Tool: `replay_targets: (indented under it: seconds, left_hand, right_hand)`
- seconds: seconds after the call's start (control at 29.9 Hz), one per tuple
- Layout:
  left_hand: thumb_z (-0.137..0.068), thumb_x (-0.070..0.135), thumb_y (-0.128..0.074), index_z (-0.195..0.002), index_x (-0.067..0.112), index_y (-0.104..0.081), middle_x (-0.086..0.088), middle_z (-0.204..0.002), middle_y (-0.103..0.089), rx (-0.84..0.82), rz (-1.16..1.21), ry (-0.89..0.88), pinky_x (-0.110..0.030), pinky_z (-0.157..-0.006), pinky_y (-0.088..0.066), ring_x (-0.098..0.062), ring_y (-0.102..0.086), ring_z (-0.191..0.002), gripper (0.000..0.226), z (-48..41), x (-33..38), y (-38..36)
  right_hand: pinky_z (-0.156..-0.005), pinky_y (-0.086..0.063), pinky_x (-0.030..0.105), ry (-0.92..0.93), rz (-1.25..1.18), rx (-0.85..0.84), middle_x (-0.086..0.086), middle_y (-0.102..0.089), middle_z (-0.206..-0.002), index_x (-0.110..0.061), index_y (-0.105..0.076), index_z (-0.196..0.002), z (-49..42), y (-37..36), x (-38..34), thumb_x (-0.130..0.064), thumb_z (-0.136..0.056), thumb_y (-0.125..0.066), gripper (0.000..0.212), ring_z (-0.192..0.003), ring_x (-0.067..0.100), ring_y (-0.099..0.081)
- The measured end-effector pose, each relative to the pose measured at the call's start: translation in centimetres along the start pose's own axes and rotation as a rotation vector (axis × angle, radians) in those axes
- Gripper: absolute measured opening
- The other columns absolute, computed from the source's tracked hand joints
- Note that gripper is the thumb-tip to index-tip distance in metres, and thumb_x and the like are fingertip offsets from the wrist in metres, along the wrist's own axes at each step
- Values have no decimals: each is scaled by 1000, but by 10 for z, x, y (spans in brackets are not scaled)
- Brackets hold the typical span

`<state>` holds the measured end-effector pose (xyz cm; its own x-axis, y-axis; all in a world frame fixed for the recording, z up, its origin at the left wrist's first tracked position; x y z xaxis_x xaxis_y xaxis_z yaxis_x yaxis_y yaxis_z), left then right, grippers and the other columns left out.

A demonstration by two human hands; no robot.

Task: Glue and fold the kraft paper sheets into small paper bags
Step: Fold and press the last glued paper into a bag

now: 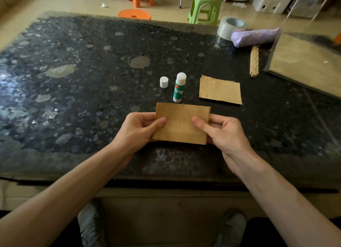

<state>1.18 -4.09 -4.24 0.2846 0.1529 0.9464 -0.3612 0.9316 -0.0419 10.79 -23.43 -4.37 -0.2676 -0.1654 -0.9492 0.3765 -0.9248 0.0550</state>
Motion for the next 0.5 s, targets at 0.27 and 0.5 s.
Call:
replay_targets:
  seconds: [0.27, 0.5]
  left_hand:
    - [-99, 21, -61, -119, 9, -71, -6, -103, -79, 7, 29, -1, -22, -76, -60, -18, -76, -96, 25, 0, 2, 4]
    - [-95, 23, -66, -121, 10, -71, -7, -109, -77, -49, 87, 13, -30, -86, -61, -21, -74, -102, 29, 2, 0, -3]
  right_hand:
    - [-73, -62, 22, 5, -18, 29, -6, -81, -94, -21, -76, -99, -1, 4, -3, -18, -87, -80, 13, -90, 8, -77]
    - [-95, -57, 34, -11, -84, -96, -9, -79, -107, -27, -73, -113, 5, -6, -1, -31, -81, -84, 34, -103, 6, -74]
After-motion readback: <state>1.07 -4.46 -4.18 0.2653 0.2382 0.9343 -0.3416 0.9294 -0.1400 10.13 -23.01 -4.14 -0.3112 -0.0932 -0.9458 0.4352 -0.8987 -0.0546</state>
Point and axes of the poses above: each hand's wrist, its own z-axis away from the middle knuckle, its own y-axis out of the back of the hand, x = y × z, the point moved 1 cm from there along -z, towards the middle knuckle
